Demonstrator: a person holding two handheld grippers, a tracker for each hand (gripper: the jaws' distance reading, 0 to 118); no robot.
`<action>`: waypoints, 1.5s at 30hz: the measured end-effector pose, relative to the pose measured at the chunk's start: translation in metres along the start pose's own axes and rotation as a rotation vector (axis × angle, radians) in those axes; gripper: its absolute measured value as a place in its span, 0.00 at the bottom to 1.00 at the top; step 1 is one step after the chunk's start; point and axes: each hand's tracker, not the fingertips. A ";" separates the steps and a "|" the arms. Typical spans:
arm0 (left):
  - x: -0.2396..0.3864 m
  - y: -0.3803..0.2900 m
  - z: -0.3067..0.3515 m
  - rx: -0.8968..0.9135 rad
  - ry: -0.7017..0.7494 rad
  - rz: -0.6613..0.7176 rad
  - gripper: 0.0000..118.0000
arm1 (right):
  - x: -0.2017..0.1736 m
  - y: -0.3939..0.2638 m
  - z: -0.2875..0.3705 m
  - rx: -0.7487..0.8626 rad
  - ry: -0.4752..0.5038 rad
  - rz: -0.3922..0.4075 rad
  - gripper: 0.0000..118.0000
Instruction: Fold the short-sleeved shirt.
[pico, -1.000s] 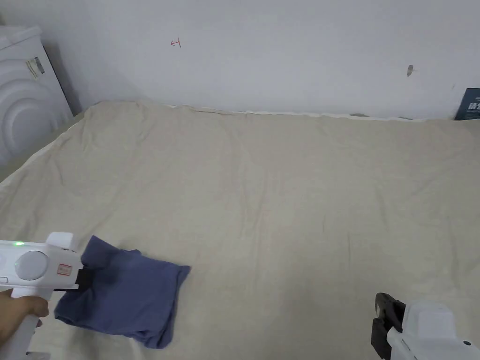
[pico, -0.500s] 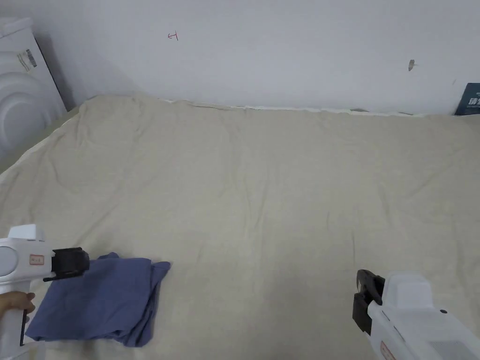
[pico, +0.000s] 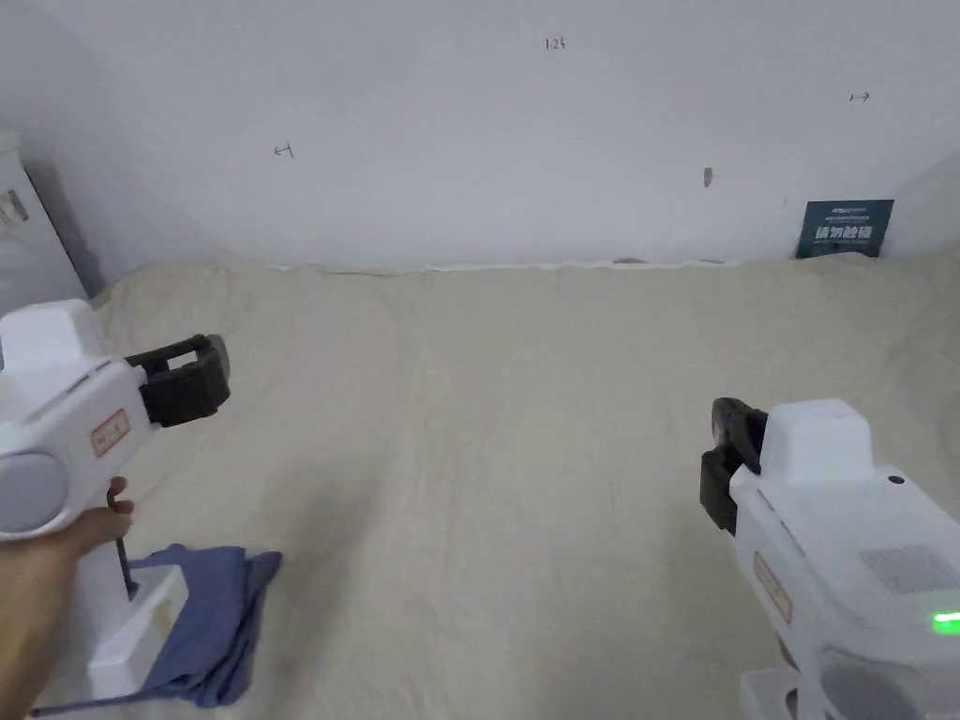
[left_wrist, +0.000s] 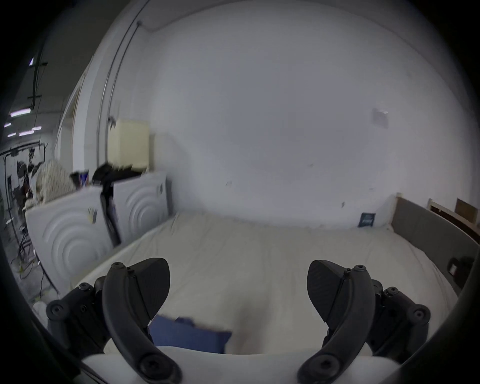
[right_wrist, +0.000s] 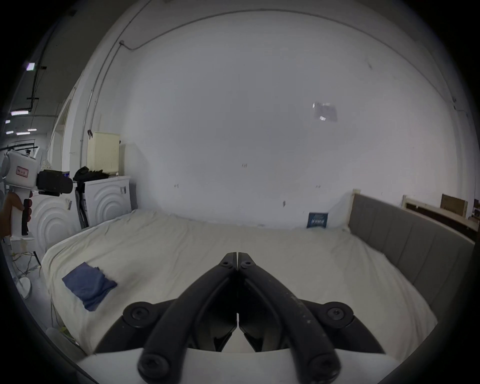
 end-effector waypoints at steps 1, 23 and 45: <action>0.016 0.006 0.004 0.032 -0.019 -0.007 0.93 | 0.006 0.006 0.007 0.018 -0.019 0.004 0.02; 0.184 -0.051 -0.021 0.189 -0.224 0.015 0.00 | 0.082 0.012 0.069 0.131 -0.198 0.028 0.02; 0.186 -0.052 0.003 0.194 -0.227 0.019 0.00 | 0.076 0.015 0.073 0.138 -0.186 0.018 0.02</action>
